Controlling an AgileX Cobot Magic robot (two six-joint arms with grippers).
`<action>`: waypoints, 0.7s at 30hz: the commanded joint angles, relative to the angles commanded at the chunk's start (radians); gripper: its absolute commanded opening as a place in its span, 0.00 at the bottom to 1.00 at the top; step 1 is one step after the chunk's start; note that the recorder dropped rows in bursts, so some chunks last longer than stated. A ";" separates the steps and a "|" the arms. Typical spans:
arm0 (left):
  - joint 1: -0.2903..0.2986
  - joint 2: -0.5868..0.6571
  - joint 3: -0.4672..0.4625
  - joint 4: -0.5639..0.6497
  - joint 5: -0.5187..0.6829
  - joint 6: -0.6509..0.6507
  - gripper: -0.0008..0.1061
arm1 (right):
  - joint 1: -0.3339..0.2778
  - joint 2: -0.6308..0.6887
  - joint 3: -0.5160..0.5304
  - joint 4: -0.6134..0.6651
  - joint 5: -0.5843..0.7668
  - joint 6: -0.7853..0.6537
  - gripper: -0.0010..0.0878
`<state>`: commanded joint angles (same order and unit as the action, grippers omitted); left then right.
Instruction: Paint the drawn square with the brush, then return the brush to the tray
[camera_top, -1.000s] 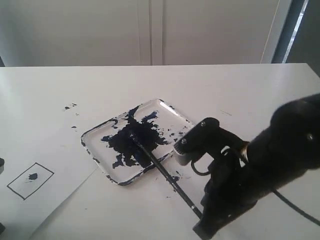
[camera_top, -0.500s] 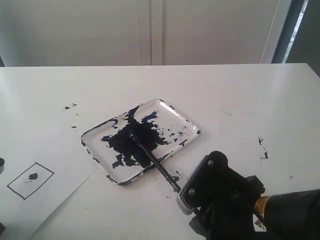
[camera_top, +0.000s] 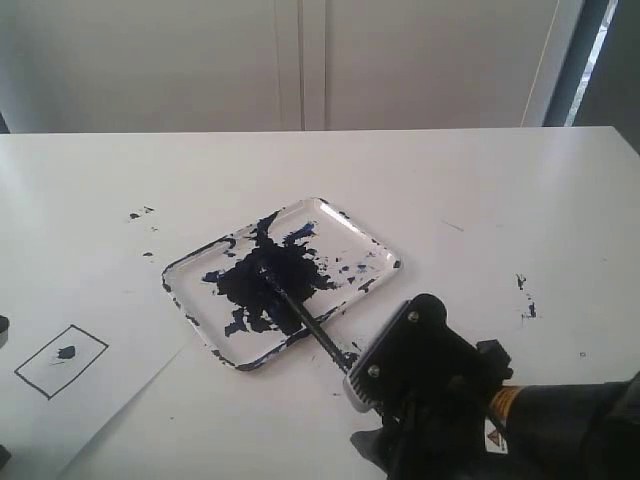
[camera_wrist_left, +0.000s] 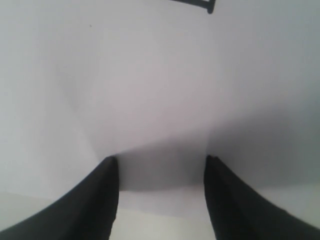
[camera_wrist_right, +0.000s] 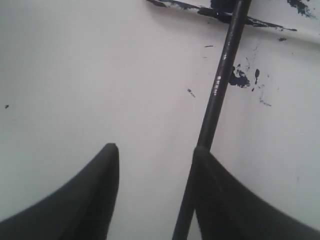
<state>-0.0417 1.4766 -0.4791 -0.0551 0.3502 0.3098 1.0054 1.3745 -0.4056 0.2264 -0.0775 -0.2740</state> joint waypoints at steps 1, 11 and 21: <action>0.000 0.000 0.000 0.000 0.001 0.000 0.53 | 0.000 0.011 0.000 0.000 -0.008 -0.008 0.48; 0.000 0.000 0.000 0.002 -0.002 0.005 0.53 | -0.070 0.033 0.000 0.000 -0.007 -0.018 0.48; 0.000 0.000 0.000 0.002 -0.002 0.005 0.53 | -0.070 0.105 0.000 0.002 -0.024 -0.020 0.48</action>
<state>-0.0417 1.4766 -0.4791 -0.0529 0.3486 0.3143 0.9357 1.4792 -0.4056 0.2287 -0.1017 -0.2944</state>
